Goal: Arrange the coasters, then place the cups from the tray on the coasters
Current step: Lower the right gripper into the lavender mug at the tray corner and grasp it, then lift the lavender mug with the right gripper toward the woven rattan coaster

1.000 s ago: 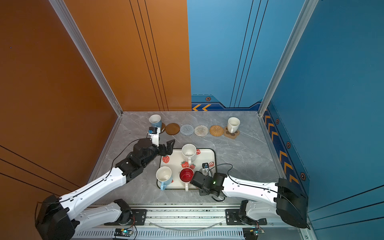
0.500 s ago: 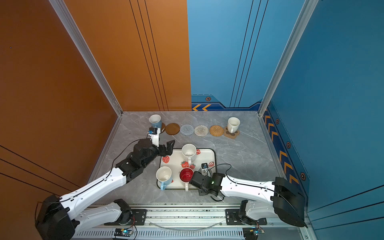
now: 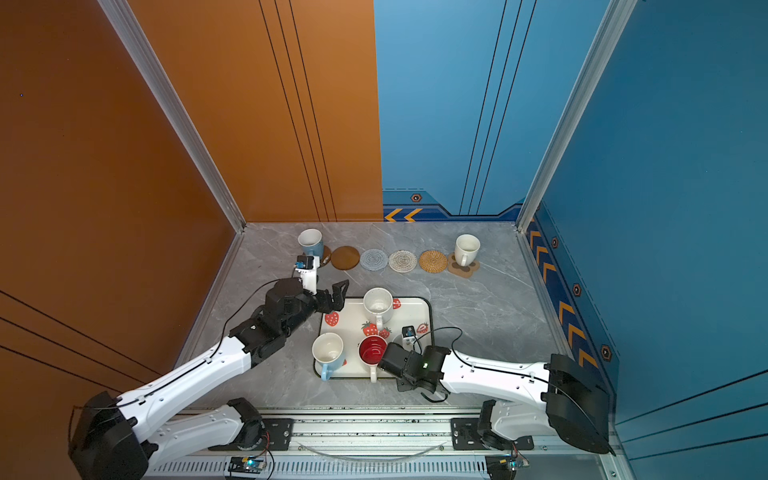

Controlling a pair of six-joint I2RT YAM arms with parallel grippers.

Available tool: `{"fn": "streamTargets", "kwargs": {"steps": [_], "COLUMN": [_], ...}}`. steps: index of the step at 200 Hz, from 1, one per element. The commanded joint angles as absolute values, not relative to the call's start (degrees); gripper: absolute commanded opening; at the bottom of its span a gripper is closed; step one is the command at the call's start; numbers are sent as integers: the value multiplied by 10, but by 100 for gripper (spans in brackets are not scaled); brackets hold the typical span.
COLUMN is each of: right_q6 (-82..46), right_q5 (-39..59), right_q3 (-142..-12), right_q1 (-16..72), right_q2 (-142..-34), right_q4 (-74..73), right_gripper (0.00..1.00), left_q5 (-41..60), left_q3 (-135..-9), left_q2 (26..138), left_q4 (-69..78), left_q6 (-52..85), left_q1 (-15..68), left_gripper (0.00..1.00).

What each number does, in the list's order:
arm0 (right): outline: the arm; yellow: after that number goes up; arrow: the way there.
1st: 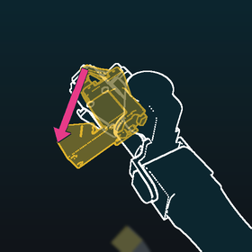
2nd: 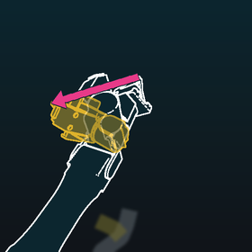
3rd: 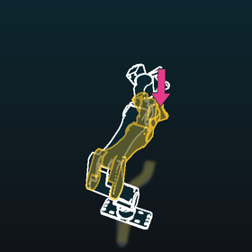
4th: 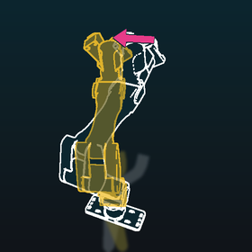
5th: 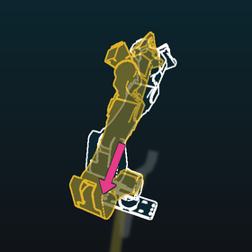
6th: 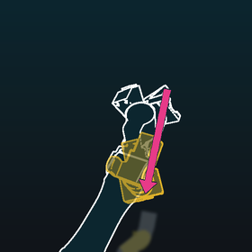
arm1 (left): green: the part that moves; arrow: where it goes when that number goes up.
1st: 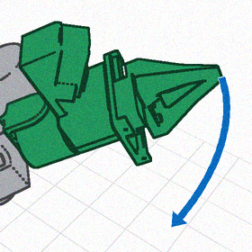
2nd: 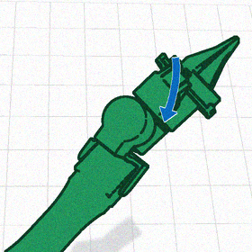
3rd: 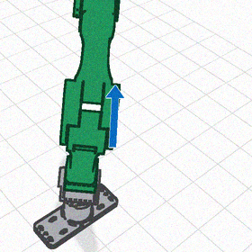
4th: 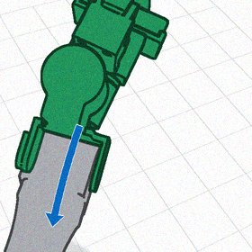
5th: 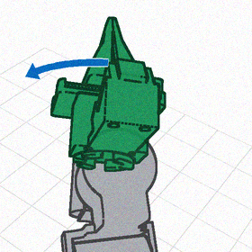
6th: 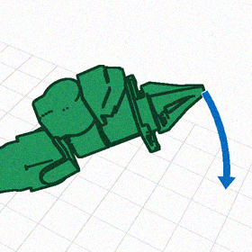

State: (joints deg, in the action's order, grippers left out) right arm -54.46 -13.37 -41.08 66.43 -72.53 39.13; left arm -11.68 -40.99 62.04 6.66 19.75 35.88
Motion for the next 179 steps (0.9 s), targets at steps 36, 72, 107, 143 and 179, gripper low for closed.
{"fn": "streamTargets", "kwargs": {"steps": [36,72,107,143,179], "right_q6": [-540,-529,-509,-481,-443], "right_q5": [-177,-179,-177,-171,-172], "right_q3": [-423,-435,-450,-467,-496], "right_q1": [667,664,649,623,591], "right_q2": [-693,-693,-688,-679,-678], "right_q4": [409,412,421,426,443], "right_gripper": [0,0,0,0,0], "left_q5": [-112,-112,-114,-114,-113], "left_q3": [-399,-396,-392,-389,-388], "left_q2": [607,602,596,593,593], "left_q4": [70,70,69,67,68], "left_q6": [198,199,198,199,199], "left_q1": [351,347,345,340,336], "left_gripper": [99,99,99,99,99]}}
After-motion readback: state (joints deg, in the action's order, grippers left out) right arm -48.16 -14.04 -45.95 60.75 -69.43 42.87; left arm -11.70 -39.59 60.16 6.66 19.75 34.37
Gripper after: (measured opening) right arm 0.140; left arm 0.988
